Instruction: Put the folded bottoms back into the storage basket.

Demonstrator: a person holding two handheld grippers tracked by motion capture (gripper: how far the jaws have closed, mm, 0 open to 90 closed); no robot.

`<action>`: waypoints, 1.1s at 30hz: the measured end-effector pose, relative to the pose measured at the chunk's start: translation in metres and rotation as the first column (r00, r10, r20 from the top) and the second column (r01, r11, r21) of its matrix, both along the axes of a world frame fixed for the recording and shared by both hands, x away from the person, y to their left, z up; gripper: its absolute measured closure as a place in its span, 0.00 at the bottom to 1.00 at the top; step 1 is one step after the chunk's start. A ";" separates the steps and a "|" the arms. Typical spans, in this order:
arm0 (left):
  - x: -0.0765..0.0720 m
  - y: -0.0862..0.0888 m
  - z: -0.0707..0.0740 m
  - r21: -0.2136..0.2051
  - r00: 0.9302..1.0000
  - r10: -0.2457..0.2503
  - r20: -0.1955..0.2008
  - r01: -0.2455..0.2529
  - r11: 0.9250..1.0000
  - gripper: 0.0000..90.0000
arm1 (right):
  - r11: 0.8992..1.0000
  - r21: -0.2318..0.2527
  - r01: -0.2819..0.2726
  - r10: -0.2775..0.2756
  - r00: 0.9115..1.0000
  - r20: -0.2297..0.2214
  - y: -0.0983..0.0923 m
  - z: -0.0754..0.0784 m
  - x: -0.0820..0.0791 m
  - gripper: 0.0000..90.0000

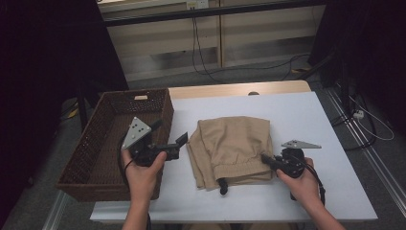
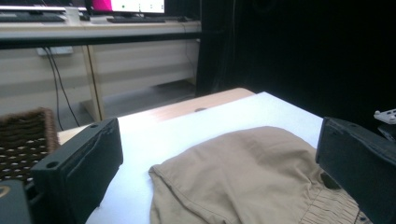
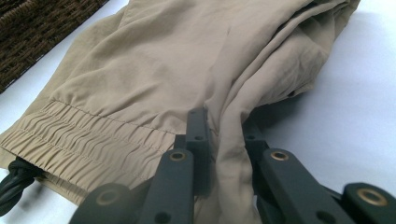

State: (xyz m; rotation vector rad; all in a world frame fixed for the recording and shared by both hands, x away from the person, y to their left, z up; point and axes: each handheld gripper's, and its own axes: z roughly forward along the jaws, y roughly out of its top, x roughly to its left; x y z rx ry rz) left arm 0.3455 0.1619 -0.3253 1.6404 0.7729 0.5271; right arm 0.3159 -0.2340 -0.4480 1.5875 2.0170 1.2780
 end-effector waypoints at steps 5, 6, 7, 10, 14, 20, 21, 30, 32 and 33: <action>0.007 -0.013 -0.007 0.004 1.000 -0.011 -0.024 0.011 1.000 0.01 | 1.000 -0.016 -0.001 0.001 1.000 0.010 -0.002 0.001 -0.003 0.89; 0.009 -0.015 -0.009 0.011 1.000 -0.012 -0.029 0.013 1.000 0.01 | 1.000 -0.022 -0.001 0.001 1.000 0.013 -0.003 0.000 -0.003 0.89; 0.011 -0.017 -0.010 0.012 0.999 -0.015 -0.033 0.015 1.000 0.01 | 1.000 -0.017 0.001 -0.001 1.000 0.015 -0.003 0.000 -0.004 0.89; 0.016 -0.023 -0.014 0.020 0.999 -0.016 -0.049 0.017 1.000 0.01 | 1.000 -0.026 0.003 -0.003 1.000 0.019 -0.002 0.001 -0.003 0.89; 0.021 -0.029 -0.020 0.025 0.997 -0.014 -0.074 0.016 1.000 0.02 | 0.999 -0.046 0.000 0.002 0.999 0.033 -0.001 0.001 -0.003 0.89; 0.029 -0.037 -0.030 0.027 0.994 -0.003 -0.112 0.006 1.000 0.02 | 0.998 -0.057 -0.002 0.004 0.999 0.039 -0.001 0.000 -0.004 0.89; 0.031 -0.038 -0.032 0.036 0.993 -0.004 -0.116 0.009 0.999 0.02 | 0.998 -0.059 -0.003 0.005 0.999 0.038 -0.001 -0.001 -0.004 0.89; 0.042 -0.048 -0.039 0.045 0.992 -0.008 -0.122 0.013 0.999 0.02 | 0.998 -0.069 -0.003 0.006 0.999 0.043 0.000 -0.002 -0.005 0.89; 0.046 -0.049 -0.040 0.046 0.992 -0.011 -0.124 0.016 0.999 0.02 | 0.997 -0.071 -0.004 0.007 0.999 0.043 0.001 -0.002 -0.005 0.89; 0.047 -0.050 -0.040 0.042 0.992 -0.013 -0.122 0.018 0.999 0.02 | 0.997 -0.072 -0.004 0.007 0.999 0.043 0.001 -0.002 -0.005 0.89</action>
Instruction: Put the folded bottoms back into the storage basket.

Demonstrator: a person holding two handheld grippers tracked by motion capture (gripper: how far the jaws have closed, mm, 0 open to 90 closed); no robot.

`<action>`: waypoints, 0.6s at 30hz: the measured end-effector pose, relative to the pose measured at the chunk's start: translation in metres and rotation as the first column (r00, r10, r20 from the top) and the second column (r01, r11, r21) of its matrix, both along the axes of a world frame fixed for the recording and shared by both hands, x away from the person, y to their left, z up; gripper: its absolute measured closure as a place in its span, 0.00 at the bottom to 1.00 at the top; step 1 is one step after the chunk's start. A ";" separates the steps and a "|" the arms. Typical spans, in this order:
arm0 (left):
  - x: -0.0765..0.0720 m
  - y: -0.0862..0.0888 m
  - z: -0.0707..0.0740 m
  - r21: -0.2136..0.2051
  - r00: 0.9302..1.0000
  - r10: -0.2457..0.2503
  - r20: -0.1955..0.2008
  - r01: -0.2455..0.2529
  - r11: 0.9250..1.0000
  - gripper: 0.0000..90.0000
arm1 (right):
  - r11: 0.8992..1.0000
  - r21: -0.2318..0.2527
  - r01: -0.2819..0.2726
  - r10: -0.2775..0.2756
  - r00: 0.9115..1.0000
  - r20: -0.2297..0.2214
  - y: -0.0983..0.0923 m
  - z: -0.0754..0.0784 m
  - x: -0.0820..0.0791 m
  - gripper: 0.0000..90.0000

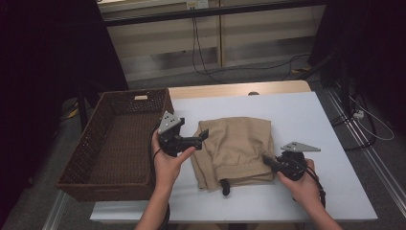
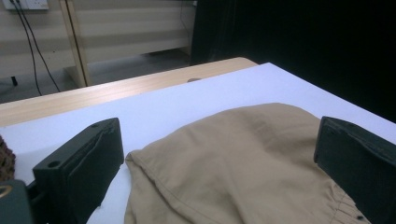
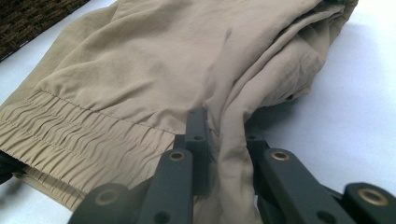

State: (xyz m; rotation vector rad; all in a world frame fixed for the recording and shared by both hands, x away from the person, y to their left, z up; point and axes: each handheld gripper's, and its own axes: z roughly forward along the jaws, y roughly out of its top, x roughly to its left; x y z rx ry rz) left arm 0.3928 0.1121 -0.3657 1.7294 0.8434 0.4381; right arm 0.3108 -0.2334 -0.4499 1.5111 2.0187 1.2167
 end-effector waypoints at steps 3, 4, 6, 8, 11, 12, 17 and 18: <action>0.005 -0.002 -0.002 -0.003 1.000 0.006 -0.002 -0.006 1.000 0.02 | 1.000 -0.001 -0.001 0.001 1.000 0.001 0.000 0.000 0.000 0.89; 0.007 -0.003 -0.003 -0.008 1.000 0.008 -0.008 -0.008 1.000 0.02 | 1.000 -0.001 -0.002 0.002 1.000 0.001 0.000 0.000 0.000 0.89; 0.011 -0.004 -0.006 -0.004 1.000 0.007 -0.011 -0.007 1.000 0.02 | 1.000 -0.001 -0.004 0.004 1.000 0.001 0.000 0.000 0.000 0.89; 0.014 -0.004 -0.009 -0.004 1.000 0.008 -0.017 -0.008 1.000 0.02 | 1.000 -0.002 -0.004 0.004 1.000 0.001 0.000 -0.001 0.000 0.89; 0.018 -0.006 -0.014 0.002 1.000 0.011 -0.028 -0.011 1.000 0.02 | 1.000 -0.003 -0.004 0.004 1.000 0.002 0.000 -0.001 0.000 0.89; 0.019 -0.006 -0.015 0.005 0.999 0.012 -0.030 -0.011 1.000 0.02 | 1.000 -0.006 -0.004 0.004 1.000 0.003 0.000 -0.001 0.000 0.89; 0.025 -0.008 -0.021 0.026 0.999 0.021 -0.039 -0.020 0.999 0.02 | 1.000 -0.013 -0.006 0.006 1.000 0.004 0.001 -0.001 0.001 0.89; 0.026 -0.009 -0.022 0.029 0.999 0.028 -0.042 -0.027 0.999 0.03 | 1.000 -0.010 -0.005 0.005 1.000 0.003 0.001 0.000 0.001 0.89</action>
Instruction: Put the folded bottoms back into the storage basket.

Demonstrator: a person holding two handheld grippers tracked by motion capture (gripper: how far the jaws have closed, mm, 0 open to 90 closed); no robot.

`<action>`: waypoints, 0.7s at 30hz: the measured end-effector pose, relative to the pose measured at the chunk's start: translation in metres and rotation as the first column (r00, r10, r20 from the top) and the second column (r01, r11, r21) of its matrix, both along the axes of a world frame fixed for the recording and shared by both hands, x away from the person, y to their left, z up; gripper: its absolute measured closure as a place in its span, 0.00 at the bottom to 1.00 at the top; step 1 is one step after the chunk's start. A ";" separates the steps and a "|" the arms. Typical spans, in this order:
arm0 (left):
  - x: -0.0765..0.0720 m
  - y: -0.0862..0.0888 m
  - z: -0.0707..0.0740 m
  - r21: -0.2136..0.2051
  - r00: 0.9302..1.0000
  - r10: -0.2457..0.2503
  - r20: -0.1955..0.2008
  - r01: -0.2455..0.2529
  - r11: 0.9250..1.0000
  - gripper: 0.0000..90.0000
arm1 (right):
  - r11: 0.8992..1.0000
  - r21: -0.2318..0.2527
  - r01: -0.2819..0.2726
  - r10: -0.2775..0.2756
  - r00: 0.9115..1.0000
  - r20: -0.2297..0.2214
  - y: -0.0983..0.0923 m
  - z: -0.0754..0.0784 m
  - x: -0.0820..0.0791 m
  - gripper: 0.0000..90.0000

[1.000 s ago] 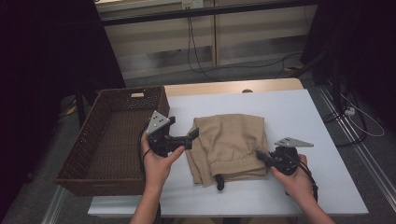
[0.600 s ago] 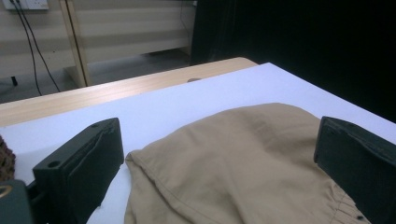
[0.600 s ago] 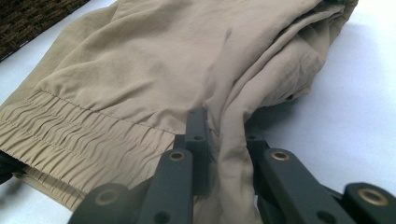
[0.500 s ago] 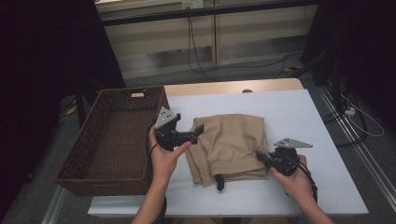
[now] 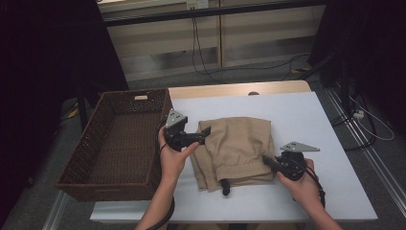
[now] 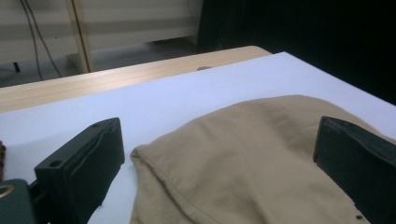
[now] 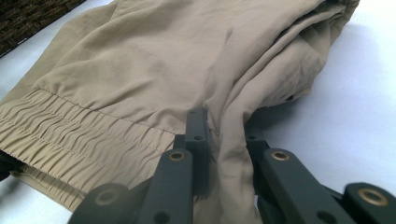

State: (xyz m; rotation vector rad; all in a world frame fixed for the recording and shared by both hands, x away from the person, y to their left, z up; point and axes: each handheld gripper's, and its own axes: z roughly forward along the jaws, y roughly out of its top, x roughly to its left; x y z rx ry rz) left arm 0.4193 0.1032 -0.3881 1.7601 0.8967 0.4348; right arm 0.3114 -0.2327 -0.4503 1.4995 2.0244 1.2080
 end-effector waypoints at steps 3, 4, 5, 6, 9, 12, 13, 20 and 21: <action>0.005 0.000 -0.004 0.002 1.000 0.003 -0.015 -0.003 1.000 0.03 | 1.000 -0.006 -0.002 0.002 1.000 0.005 0.000 0.000 0.000 0.89; 0.006 -0.001 -0.006 0.005 1.000 0.008 -0.022 -0.008 1.000 0.03 | 1.000 -0.008 -0.003 0.003 1.000 0.003 0.001 0.000 0.000 0.89; 0.008 -0.001 -0.007 0.006 1.000 0.011 -0.027 -0.010 1.000 0.03 | 1.000 -0.007 -0.002 0.002 1.000 0.003 0.001 0.000 0.000 0.89; 0.009 -0.001 -0.009 0.007 1.000 0.013 -0.027 -0.012 1.000 0.03 | 1.000 -0.008 -0.002 0.002 1.000 0.003 0.001 0.000 0.000 0.89; 0.014 -0.002 -0.014 0.012 0.999 0.029 -0.026 -0.028 1.000 0.03 | 1.000 -0.012 -0.004 0.004 1.000 0.005 0.001 0.000 0.000 0.89; 0.018 -0.002 -0.020 0.020 0.997 0.052 -0.054 -0.051 0.998 0.03 | 1.000 -0.013 -0.004 0.004 1.000 0.005 0.001 0.000 0.000 0.89; 0.019 -0.003 -0.022 0.029 0.997 0.055 -0.061 -0.053 0.998 0.03 | 1.000 -0.012 -0.004 0.004 1.000 0.006 0.001 0.000 0.000 0.89; 0.029 -0.006 -0.034 0.045 0.995 0.056 -0.084 -0.053 0.998 0.03 | 1.000 -0.014 -0.005 0.005 1.000 0.006 0.002 0.000 0.000 0.89; 0.031 -0.006 -0.036 0.046 0.994 0.060 -0.091 -0.056 0.997 0.03 | 1.000 -0.014 -0.004 0.004 1.000 0.005 0.002 0.000 0.000 0.89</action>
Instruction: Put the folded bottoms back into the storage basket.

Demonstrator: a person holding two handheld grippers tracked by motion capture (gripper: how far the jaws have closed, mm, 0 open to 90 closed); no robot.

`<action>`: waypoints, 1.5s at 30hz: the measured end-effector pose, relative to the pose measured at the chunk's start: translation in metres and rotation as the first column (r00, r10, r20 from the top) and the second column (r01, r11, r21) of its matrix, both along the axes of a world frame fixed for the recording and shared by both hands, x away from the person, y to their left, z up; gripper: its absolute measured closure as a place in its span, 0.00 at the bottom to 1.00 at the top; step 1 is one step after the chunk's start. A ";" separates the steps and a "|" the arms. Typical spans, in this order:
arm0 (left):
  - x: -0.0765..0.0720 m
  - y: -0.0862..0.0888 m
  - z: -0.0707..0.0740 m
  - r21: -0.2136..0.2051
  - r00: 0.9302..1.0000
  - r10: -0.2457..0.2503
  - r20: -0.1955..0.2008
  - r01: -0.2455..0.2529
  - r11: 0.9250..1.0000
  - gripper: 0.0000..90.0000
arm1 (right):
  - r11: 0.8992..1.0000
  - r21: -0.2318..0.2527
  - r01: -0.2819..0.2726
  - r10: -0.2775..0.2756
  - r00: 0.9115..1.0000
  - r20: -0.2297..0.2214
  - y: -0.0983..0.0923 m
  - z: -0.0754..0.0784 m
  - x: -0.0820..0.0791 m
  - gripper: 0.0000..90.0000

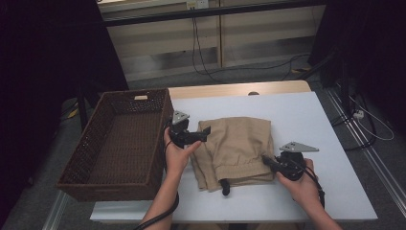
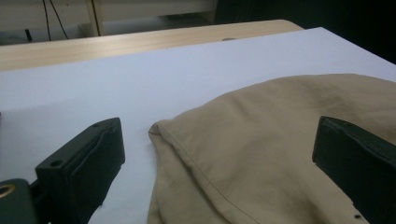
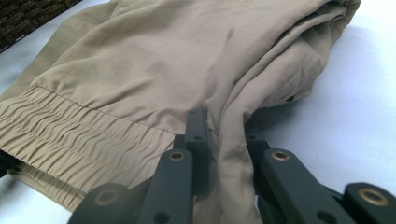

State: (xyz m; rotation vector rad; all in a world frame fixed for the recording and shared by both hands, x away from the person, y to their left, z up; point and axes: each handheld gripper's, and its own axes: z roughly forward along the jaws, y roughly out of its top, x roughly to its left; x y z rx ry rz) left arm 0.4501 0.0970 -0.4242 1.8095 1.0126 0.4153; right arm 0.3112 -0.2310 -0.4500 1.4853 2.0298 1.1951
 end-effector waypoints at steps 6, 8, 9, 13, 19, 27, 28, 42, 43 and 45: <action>0.011 -0.003 -0.011 0.026 0.999 0.017 -0.043 -0.016 1.000 0.04 | 1.000 0.000 0.000 0.000 1.000 0.000 0.000 0.000 0.000 0.89; 0.014 -0.004 -0.015 0.037 0.998 0.016 -0.055 -0.014 0.999 0.04 | 1.000 0.000 0.000 0.000 1.000 0.000 0.000 0.000 0.000 0.89; 0.015 -0.004 -0.017 0.037 0.998 0.016 -0.063 -0.014 0.999 0.05 | 1.000 -0.001 -0.001 0.001 1.000 0.000 0.000 0.000 0.000 0.89; 0.020 -0.005 -0.025 0.073 0.997 0.021 -0.077 -0.015 0.997 0.05 | 1.000 -0.003 -0.001 0.001 1.000 0.001 0.000 0.000 0.000 0.89; 0.024 -0.009 -0.031 0.110 0.996 0.024 -0.084 -0.015 0.994 0.06 | 1.000 -0.007 -0.003 0.003 1.000 0.003 0.001 0.000 0.000 0.89; 0.027 -0.012 -0.038 0.166 0.995 0.019 -0.097 -0.002 0.986 0.07 | 1.000 -0.010 -0.006 0.006 1.000 0.006 0.001 0.000 0.001 0.88; 0.028 -0.012 -0.039 0.167 0.995 0.024 -0.099 -0.007 0.986 0.07 | 1.000 -0.010 -0.006 0.006 1.000 0.006 0.001 0.000 0.000 0.88; 0.034 -0.019 -0.042 0.257 0.988 0.042 -0.149 -0.002 0.966 0.09 | 1.000 -0.016 -0.009 0.009 1.000 0.007 0.001 -0.001 0.000 0.88; 0.035 -0.019 -0.042 0.266 0.987 0.039 -0.153 0.004 0.964 0.08 | 1.000 -0.017 -0.011 0.011 1.000 0.006 0.001 -0.001 0.000 0.88; 0.035 -0.019 -0.042 0.270 0.988 0.041 -0.151 0.001 0.963 0.08 | 1.000 -0.018 -0.011 0.011 1.000 0.006 0.002 -0.001 0.000 0.88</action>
